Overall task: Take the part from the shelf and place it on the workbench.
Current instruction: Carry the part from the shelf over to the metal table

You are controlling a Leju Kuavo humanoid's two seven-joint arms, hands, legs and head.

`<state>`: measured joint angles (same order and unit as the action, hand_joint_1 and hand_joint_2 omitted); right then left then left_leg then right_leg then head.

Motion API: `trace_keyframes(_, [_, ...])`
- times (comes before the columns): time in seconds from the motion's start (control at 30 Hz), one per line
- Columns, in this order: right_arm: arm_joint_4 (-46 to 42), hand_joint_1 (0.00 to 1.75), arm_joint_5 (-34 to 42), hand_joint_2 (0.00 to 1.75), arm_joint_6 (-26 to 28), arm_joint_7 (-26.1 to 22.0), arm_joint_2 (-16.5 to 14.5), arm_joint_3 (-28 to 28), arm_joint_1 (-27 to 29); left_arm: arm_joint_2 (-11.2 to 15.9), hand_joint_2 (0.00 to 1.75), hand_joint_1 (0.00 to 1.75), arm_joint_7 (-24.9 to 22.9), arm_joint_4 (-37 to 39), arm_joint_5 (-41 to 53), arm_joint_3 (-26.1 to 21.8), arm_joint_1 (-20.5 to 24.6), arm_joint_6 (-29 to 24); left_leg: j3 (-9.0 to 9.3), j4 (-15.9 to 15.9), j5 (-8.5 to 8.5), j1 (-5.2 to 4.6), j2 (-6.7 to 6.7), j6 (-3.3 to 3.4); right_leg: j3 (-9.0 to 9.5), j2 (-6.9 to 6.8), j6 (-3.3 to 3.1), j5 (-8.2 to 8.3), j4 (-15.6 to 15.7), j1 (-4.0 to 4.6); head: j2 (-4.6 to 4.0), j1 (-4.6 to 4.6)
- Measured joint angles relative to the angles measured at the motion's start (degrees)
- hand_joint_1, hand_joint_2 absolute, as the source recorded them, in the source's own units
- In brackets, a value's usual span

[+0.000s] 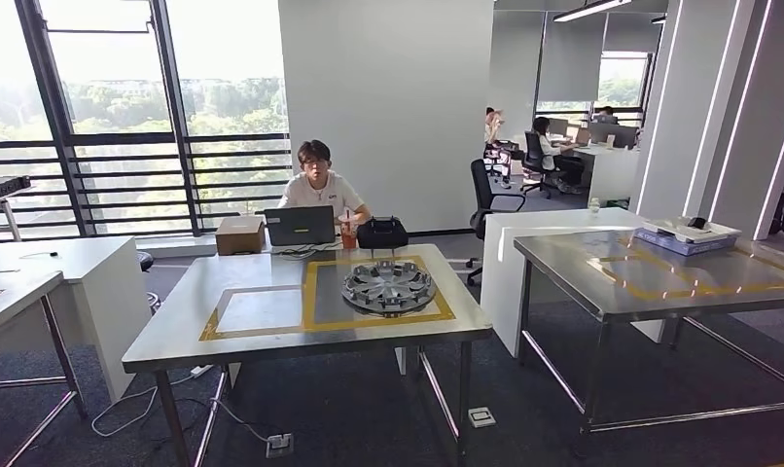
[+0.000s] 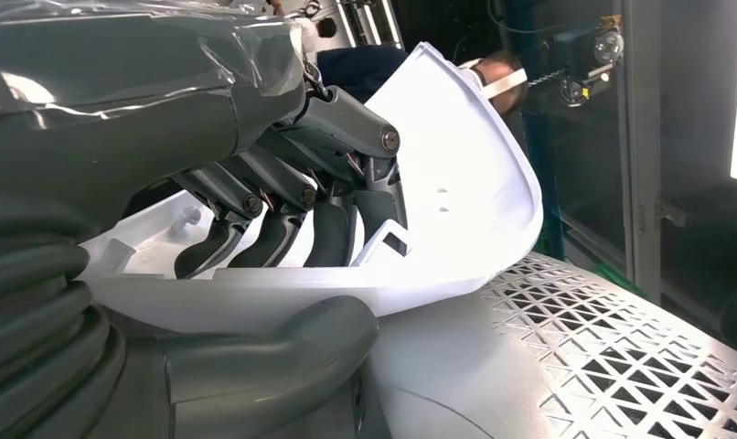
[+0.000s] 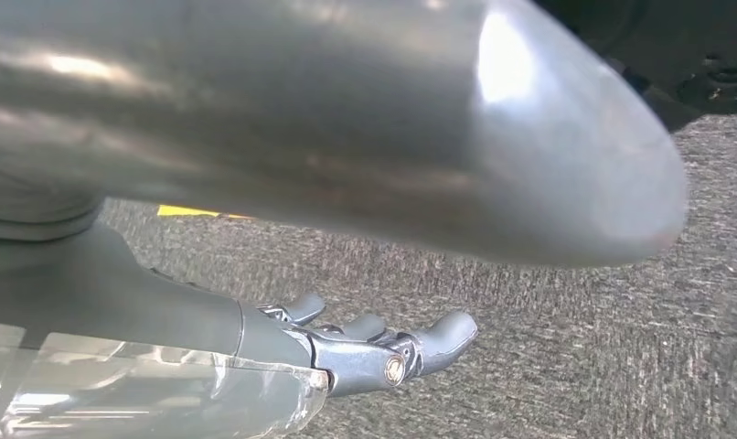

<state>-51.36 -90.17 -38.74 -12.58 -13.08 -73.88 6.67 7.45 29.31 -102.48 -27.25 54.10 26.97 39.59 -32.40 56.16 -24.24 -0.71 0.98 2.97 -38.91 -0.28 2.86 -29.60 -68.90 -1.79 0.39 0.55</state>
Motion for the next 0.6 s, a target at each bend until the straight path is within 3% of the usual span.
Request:
trace_keyframes(0.03, [-0.04,0.00,0.00,0.00,0.00,-0.01,0.01,-0.04,-0.04,0.00,1.75,1.61,-0.15,0.02,0.25,0.01,0.00,-0.01,-0.05,0.49,-0.35,0.11,0.18,-0.37,1.72,0.00,0.50,1.73,3.96,-0.22,0.00,-0.03])
trace_keyframes(0.07, [-0.10,0.00,0.01,0.00,0.01,-0.01,0.00,-0.07,-0.10,0.00,1.75,1.61,-0.32,0.02,0.53,0.02,0.05,-0.05,-0.22,1.12,-0.81,0.09,0.32,-0.80,3.36,0.07,0.60,3.06,7.38,-0.31,0.00,-0.08])
trace_keyframes(0.1, [-0.15,0.00,0.01,0.00,0.06,-0.01,-0.02,-0.09,-0.16,-0.01,1.75,1.61,-0.46,0.02,0.82,0.03,0.10,-0.14,-0.39,1.64,-1.21,0.04,0.40,-1.17,4.44,0.12,0.26,3.81,9.50,-0.29,0.00,-0.08])
trace_keyframes(0.2, [-0.23,0.00,0.00,0.00,0.40,0.04,-0.05,-0.11,-0.35,-0.03,1.75,1.61,-0.76,0.03,1.37,0.10,0.34,-0.56,-0.66,2.19,-1.70,0.05,0.44,-1.84,4.78,0.20,-1.60,4.00,9.97,0.04,0.01,0.03])
trace_keyframes(0.27, [-0.25,0.00,0.01,0.00,0.60,0.08,-0.05,-0.12,-0.41,-0.02,1.75,1.61,-0.90,0.04,1.45,0.13,0.55,-0.69,-1.24,3.59,-2.69,0.32,0.11,-2.38,4.90,0.19,-2.27,4.03,10.07,-0.11,0.01,0.14])
trace_keyframes(0.37, [-0.26,0.00,0.01,0.00,0.70,0.08,-0.04,-0.13,-0.41,0.04,1.75,1.61,-1.13,0.04,1.51,0.20,0.85,-0.81,-5.70,12.75,-7.27,0.78,-0.41,-3.26,4.99,0.16,-2.73,3.93,10.12,-0.19,0.00,0.36])
trace_keyframes(0.43, [-0.26,0.00,0.01,0.00,0.75,0.07,0.00,-0.13,-0.40,0.09,1.75,1.61,-1.20,0.04,1.56,0.31,0.85,-1.00,-8.72,18.18,-8.70,0.97,-0.57,-3.46,4.96,0.11,-2.76,3.88,10.10,-0.14,0.00,0.38])
trace_keyframes(0.47, [-0.26,0.00,0.01,0.00,0.80,0.05,0.02,-0.13,-0.41,0.10,1.75,1.61,-1.22,0.04,1.61,0.37,0.85,-1.13,-8.85,18.00,-7.89,0.98,-0.64,-3.41,5.00,0.10,-2.76,3.86,10.10,-0.12,0.00,0.40])
trace_keyframes(0.5, [-0.26,0.00,0.01,0.00,0.88,0.00,0.04,-0.13,-0.41,0.11,1.75,1.61,-1.22,0.04,1.68,0.41,0.88,-1.27,-7.81,15.60,-6.18,0.96,-0.68,-3.21,5.09,0.10,-2.75,3.84,10.11,-0.08,0.00,0.41])
trace_keyframes(0.53, [-0.26,0.00,0.01,0.00,0.99,-0.06,0.04,-0.13,-0.42,0.11,1.75,1.61,-1.22,0.03,1.76,0.44,0.95,-1.39,-5.92,11.68,-4.11,0.87,-0.74,-2.85,5.20,0.11,-2.74,3.83,10.13,-0.03,0.00,0.43])
trace_keyframes(0.6, [-0.24,0.00,0.01,0.00,1.16,-0.15,-0.03,-0.07,-0.37,0.11,1.75,1.61,-1.21,-0.02,1.86,0.45,1.16,-1.50,-2.54,4.68,-1.75,0.48,-1.10,-2.07,5.30,0.05,-2.58,3.78,10.17,0.19,0.00,0.44])
